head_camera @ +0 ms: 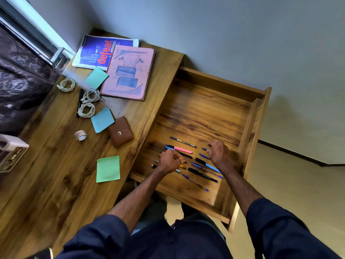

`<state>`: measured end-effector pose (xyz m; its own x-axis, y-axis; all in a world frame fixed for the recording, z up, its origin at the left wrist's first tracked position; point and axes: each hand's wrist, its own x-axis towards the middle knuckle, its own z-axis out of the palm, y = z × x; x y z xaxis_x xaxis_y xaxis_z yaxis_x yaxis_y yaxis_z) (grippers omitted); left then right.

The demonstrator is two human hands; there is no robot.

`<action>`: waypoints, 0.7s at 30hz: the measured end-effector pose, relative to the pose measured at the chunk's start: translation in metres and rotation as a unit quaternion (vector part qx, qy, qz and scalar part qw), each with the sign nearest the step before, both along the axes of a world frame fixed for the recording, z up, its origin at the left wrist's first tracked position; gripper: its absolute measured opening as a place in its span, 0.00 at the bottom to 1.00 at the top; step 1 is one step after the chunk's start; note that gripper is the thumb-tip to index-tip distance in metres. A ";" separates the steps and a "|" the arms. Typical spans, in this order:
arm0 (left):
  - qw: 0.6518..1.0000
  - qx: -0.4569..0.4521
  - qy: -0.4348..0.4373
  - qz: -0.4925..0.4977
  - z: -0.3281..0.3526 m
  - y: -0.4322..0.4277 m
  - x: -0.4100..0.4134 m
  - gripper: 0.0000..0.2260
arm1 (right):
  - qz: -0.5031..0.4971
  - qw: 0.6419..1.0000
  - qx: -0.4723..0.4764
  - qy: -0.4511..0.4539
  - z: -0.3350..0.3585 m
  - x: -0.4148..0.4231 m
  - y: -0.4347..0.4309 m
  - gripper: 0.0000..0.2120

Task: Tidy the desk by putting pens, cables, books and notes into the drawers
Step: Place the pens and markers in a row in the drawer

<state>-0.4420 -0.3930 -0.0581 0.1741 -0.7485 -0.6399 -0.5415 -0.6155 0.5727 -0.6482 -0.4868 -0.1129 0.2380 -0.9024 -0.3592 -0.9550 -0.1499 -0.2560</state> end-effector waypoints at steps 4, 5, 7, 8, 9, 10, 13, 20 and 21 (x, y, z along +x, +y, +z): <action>1.000 0.001 -0.008 0.005 0.003 0.003 0.003 0.03 | 0.038 0.996 0.038 -0.076 -0.002 0.037 0.012 0.04; 1.000 0.001 -0.009 0.008 0.002 0.004 0.004 0.03 | 0.056 0.993 0.065 -0.085 -0.014 0.044 0.015 0.04; 1.000 -0.001 -0.009 0.018 0.003 0.005 0.008 0.04 | 0.080 0.989 0.092 -0.084 -0.028 0.055 0.017 0.07; 1.000 -0.003 -0.008 0.022 0.003 0.006 0.010 0.04 | 0.080 0.989 0.097 -0.072 -0.027 0.061 0.016 0.05; 1.000 -0.005 -0.006 0.024 0.003 0.006 0.013 0.04 | 0.082 0.990 0.091 -0.064 -0.024 0.065 0.015 0.03; 1.000 -0.007 -0.003 0.026 0.002 0.007 0.016 0.04 | 0.084 0.990 0.094 -0.055 -0.015 0.071 0.015 0.03; 0.999 -0.009 0.008 0.037 0.001 0.011 0.024 0.03 | 0.093 0.990 0.097 -0.041 -0.010 0.074 0.016 0.02; 0.998 0.005 0.023 0.064 -0.002 0.018 0.028 0.04 | 0.085 0.992 0.090 -0.036 -0.006 0.075 0.011 0.05; 0.998 0.004 0.026 0.064 -0.002 0.018 0.028 0.04 | 0.084 0.991 0.091 -0.039 -0.007 0.074 0.010 0.05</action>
